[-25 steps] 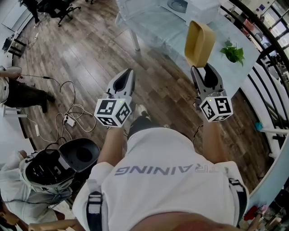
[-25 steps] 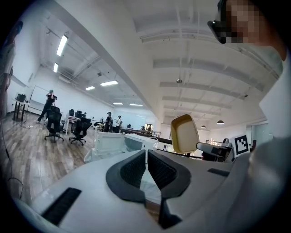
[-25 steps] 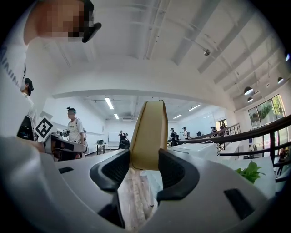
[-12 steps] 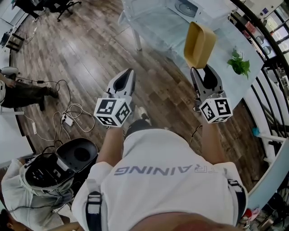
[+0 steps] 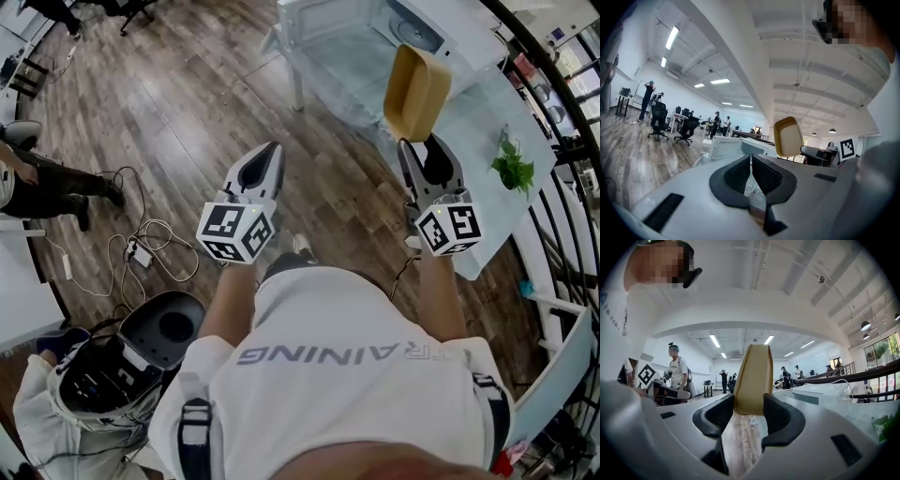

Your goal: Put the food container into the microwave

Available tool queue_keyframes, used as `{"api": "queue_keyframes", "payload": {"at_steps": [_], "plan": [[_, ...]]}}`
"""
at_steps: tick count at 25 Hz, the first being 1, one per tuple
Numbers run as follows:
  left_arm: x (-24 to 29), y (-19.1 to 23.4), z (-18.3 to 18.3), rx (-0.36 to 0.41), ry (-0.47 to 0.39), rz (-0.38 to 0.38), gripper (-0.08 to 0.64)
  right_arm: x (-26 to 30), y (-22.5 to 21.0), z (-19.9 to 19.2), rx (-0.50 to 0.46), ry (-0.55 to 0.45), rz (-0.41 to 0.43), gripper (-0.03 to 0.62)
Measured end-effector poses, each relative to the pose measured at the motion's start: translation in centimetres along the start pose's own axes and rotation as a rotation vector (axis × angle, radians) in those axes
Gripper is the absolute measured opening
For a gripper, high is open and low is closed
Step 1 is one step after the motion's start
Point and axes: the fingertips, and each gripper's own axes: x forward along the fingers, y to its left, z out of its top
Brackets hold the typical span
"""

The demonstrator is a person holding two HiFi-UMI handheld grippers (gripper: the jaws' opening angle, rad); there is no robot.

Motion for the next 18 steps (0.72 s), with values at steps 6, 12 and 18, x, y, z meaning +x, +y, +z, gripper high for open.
{"api": "queue_keyframes", "payload": {"at_steps": [6,12,18], "plan": [[0.8,4.4,1.3,-0.012,-0.011,0.006,0.043,4.1,1.5,0.2,-0.011,-0.003,0.014,0.212],[1.9,6.6,1.6,-0.022,0.002,-0.006,0.043,6.8,2.1,-0.5,-0.012,0.012,0.011,0.212],[2.6,7.9,1.5,-0.025,0.016,-0.01,0.043,8.2,2.1,-1.1,0.005,0.026,0.01,0.212]]}}
